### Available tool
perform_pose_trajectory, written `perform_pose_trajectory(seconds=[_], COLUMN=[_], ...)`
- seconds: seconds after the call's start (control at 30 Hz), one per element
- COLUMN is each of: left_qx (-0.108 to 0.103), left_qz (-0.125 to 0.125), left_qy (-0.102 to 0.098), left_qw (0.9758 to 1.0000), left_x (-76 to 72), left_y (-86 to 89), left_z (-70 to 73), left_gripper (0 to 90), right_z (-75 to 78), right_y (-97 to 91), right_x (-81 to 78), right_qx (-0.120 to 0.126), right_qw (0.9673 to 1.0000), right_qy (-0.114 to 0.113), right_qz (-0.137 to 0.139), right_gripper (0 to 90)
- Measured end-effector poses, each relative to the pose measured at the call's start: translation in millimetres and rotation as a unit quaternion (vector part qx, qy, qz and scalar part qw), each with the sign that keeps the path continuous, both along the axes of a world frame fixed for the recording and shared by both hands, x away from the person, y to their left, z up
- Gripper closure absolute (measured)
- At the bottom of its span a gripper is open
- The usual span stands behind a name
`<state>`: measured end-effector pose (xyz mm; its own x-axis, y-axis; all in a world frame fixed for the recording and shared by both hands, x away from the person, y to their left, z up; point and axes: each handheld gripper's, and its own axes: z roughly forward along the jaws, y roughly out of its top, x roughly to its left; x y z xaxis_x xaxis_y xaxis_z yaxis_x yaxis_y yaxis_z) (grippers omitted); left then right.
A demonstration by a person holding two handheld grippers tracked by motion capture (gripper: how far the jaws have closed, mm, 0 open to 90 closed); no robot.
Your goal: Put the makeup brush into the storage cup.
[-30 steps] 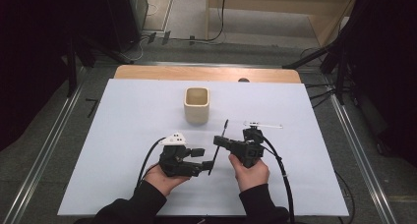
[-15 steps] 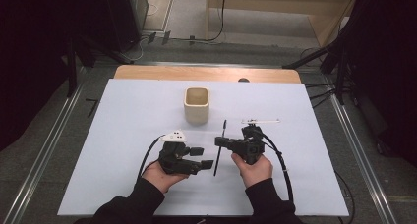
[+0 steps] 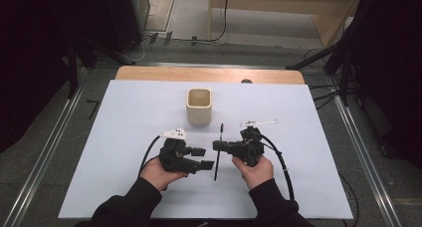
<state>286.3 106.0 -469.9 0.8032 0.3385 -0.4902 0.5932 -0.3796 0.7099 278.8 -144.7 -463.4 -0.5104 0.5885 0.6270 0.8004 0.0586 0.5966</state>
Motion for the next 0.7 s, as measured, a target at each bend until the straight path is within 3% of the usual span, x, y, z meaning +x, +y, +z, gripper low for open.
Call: perform_pose_trajectory(seconds=[0.27, 0.47, 0.7], left_qx=[-0.001, 0.001, -0.015], left_qz=[-0.034, -0.037, -0.040], left_qy=[0.024, 0.034, 0.040], left_qw=[0.9991, 0.9987, 0.9983], left_x=[5.0, 4.5, 4.2], left_y=[-2.1, -7.7, -10.9], left_z=[-4.3, -7.0, -6.8], left_gripper=[37.0, 37.5, 34.3], right_z=[-1.3, -0.5, 0.8], right_y=[2.0, 4.2, 7.4], right_x=[-0.4, -2.3, -4.4], right_qx=[0.001, 0.008, 0.012], right_qw=[0.9999, 0.9997, 0.9997], right_qy=[-0.013, -0.017, -0.017], right_qz=[0.011, 0.013, 0.015], right_gripper=[85.5, 85.4, 85.5])
